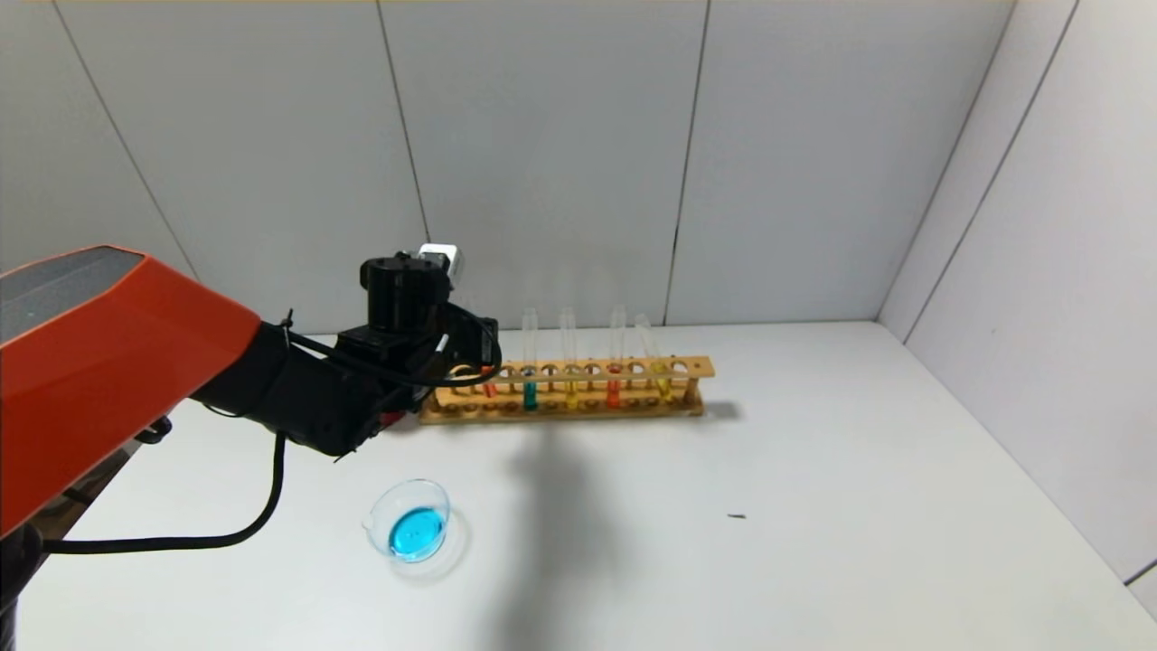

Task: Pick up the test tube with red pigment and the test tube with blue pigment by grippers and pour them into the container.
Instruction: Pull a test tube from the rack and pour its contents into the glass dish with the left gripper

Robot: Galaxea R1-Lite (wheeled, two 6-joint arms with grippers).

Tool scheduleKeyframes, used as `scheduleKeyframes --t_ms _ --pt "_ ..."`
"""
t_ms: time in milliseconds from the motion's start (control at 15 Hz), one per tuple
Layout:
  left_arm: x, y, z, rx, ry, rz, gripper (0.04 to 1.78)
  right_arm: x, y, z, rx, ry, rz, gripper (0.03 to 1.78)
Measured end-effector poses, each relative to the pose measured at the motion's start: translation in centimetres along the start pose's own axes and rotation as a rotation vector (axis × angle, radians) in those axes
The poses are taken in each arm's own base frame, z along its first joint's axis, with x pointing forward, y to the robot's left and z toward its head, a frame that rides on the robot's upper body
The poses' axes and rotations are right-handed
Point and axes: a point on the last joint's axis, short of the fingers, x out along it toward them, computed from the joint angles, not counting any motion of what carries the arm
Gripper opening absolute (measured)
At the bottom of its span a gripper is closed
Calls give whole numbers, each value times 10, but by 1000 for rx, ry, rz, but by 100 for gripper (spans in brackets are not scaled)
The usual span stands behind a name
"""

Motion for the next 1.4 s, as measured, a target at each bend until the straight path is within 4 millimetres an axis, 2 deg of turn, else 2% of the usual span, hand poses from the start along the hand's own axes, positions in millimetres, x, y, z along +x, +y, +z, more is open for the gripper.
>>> scheduleKeyframes --t_ms 200,533,733,1000,1400 --pt "-24 -8 33 73 -86 -29 30 0 0 0 0 0 0 175" --pt "-79 -22 88 127 -163 -78 30 0 0 0 0 0 0 175" --pt "-110 -17 103 130 -199 -76 30 0 0 0 0 0 0 175" --pt "-144 -4 88 245 -232 -45 30 0 0 0 0 0 0 175" --pt "-169 12 43 499 -370 2 30 0 0 0 0 0 0 175"
